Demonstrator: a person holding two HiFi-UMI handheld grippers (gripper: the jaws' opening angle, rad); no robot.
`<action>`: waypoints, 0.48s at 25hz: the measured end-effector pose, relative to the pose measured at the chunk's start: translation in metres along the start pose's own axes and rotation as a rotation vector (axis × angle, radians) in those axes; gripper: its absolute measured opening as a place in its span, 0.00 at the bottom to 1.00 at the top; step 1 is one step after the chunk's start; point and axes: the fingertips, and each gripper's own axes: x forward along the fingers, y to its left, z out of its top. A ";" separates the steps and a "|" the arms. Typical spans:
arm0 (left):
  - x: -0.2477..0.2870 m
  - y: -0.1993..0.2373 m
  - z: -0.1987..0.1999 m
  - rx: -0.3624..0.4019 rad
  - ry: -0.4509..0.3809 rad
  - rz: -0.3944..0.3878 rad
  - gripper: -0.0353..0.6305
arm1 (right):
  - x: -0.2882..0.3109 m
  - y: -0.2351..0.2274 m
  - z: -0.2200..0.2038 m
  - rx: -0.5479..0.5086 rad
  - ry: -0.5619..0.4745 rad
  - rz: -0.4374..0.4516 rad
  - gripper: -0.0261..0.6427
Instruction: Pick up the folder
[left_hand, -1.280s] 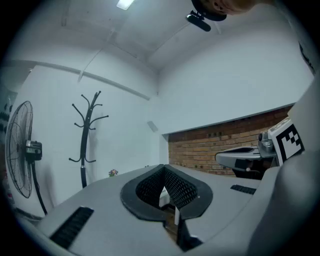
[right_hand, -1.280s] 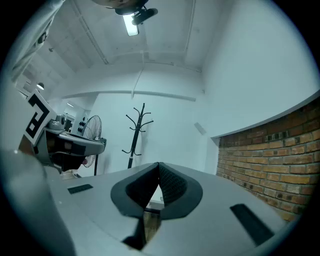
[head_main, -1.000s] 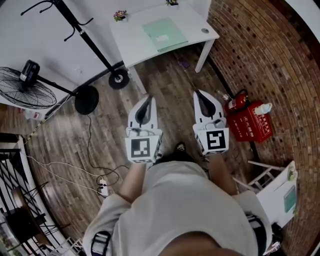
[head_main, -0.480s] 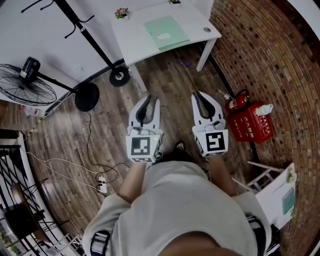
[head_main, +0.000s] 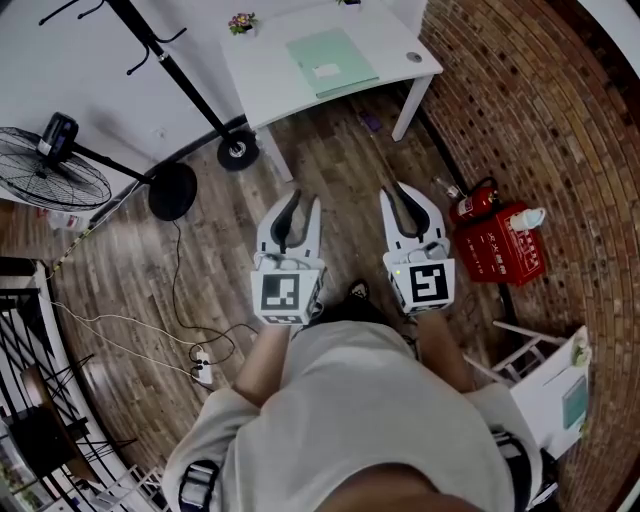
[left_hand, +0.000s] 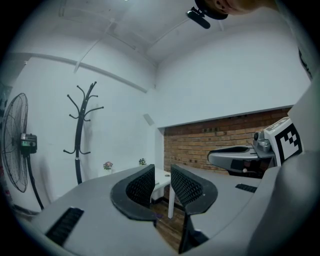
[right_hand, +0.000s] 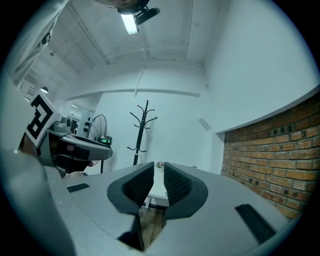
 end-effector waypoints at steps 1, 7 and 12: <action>0.002 -0.001 -0.001 0.000 0.003 -0.001 0.19 | 0.000 -0.001 -0.001 0.000 0.003 -0.001 0.13; 0.018 -0.011 0.000 0.005 0.007 -0.011 0.19 | 0.000 -0.018 -0.006 0.004 -0.002 -0.006 0.14; 0.036 -0.021 0.001 0.006 0.008 -0.010 0.19 | 0.002 -0.039 -0.011 -0.002 -0.009 -0.002 0.14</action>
